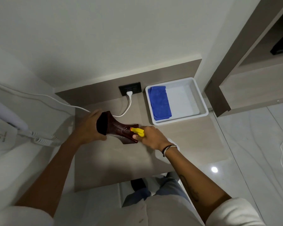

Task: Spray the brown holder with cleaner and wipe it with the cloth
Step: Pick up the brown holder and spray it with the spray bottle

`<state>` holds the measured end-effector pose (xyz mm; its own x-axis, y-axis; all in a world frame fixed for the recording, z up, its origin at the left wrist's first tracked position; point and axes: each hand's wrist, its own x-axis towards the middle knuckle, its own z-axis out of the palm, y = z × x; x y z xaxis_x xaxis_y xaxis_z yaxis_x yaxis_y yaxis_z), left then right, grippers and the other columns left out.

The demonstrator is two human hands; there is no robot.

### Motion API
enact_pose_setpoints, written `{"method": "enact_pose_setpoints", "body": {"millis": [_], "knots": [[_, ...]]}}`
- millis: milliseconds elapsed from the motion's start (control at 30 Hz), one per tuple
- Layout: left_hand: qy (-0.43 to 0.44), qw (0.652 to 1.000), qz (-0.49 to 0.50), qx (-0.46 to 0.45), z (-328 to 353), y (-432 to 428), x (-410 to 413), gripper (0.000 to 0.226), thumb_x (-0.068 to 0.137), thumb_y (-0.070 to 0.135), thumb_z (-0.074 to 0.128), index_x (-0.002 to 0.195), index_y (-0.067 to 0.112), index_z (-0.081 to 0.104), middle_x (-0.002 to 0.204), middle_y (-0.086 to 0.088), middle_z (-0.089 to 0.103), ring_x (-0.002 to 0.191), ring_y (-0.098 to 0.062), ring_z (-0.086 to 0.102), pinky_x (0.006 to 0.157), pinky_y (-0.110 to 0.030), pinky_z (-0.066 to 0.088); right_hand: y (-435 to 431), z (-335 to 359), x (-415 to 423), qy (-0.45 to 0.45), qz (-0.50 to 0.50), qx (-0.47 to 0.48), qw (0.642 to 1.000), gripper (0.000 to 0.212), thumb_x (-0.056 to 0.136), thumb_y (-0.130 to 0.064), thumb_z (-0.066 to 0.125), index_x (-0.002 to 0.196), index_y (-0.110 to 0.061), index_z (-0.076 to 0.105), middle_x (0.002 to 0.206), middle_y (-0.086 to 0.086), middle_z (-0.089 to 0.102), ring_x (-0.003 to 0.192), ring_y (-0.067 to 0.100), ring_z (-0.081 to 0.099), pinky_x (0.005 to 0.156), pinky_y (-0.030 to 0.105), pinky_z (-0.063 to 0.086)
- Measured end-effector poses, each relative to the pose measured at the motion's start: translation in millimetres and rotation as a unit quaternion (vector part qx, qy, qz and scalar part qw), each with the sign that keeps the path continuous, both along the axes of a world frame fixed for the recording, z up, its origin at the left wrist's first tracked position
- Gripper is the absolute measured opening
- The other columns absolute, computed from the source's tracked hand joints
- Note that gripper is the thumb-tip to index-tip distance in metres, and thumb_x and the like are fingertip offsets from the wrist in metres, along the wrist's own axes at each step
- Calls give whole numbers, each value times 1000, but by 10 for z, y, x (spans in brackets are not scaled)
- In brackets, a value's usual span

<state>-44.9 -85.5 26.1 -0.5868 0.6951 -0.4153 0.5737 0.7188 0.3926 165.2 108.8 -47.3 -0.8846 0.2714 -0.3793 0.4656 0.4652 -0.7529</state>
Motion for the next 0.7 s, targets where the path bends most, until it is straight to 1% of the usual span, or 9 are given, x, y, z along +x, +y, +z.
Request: {"method": "enact_pose_setpoints", "body": {"millis": [100,167,233,300,400,500,600,633,700], "knots": [[15,999,30,40,54,14,46,110,49,51,92,148,20,55,138,-8,63,126,-31,61,105,-49,53,9,49,39,32,-3,-25,999,47,102,-48,65,129,-10,66,118,14,77,105,30,73,94,45,60],[7,996,73,53,49,24,61,95,56,61,93,138,25,61,124,-3,71,111,-25,67,90,-43,60,-15,88,55,67,9,-30,997,39,101,-47,67,117,-11,69,110,12,78,96,27,72,84,42,58],[-10,991,124,56,17,50,75,80,64,66,89,129,26,66,115,1,74,99,-18,69,73,-28,56,-69,146,57,110,29,-34,993,34,101,-45,68,118,-16,69,112,10,77,93,20,69,79,33,52],[-12,986,162,47,-1,77,97,75,69,71,84,125,25,69,109,3,75,90,-10,68,65,-20,49,-140,202,19,150,53,-21,987,41,101,-44,67,133,-19,66,130,6,73,105,18,68,85,30,54],[-7,982,186,40,-4,113,125,77,69,77,80,124,24,71,107,1,75,90,-14,68,65,-21,47,-207,241,-74,158,69,23,985,50,101,-48,65,144,-21,59,143,3,66,118,24,68,96,40,60],[-1,980,195,42,-27,126,142,80,69,80,77,126,24,71,108,0,74,95,-20,68,68,-24,47,-203,236,-114,145,71,57,985,54,101,-49,65,147,-22,56,142,3,67,118,26,68,95,45,61],[-28,977,203,57,-48,140,134,81,72,77,78,130,22,69,113,-2,75,103,-24,72,69,-24,51,-158,182,-69,122,60,76,988,56,100,-50,66,148,-23,54,135,6,71,114,28,70,91,42,61],[-38,977,201,61,-54,141,126,82,73,75,78,135,22,66,120,-5,74,110,-27,71,75,-28,56,-137,143,-47,106,53,88,989,55,100,-51,66,146,-23,54,131,7,73,112,30,71,88,40,59],[-41,982,180,49,-72,146,118,93,79,72,76,157,29,47,148,-14,62,135,-37,61,101,-48,58,-83,48,1,66,36,103,992,51,99,-51,66,139,-20,60,124,10,75,107,32,73,81,37,55]]}}
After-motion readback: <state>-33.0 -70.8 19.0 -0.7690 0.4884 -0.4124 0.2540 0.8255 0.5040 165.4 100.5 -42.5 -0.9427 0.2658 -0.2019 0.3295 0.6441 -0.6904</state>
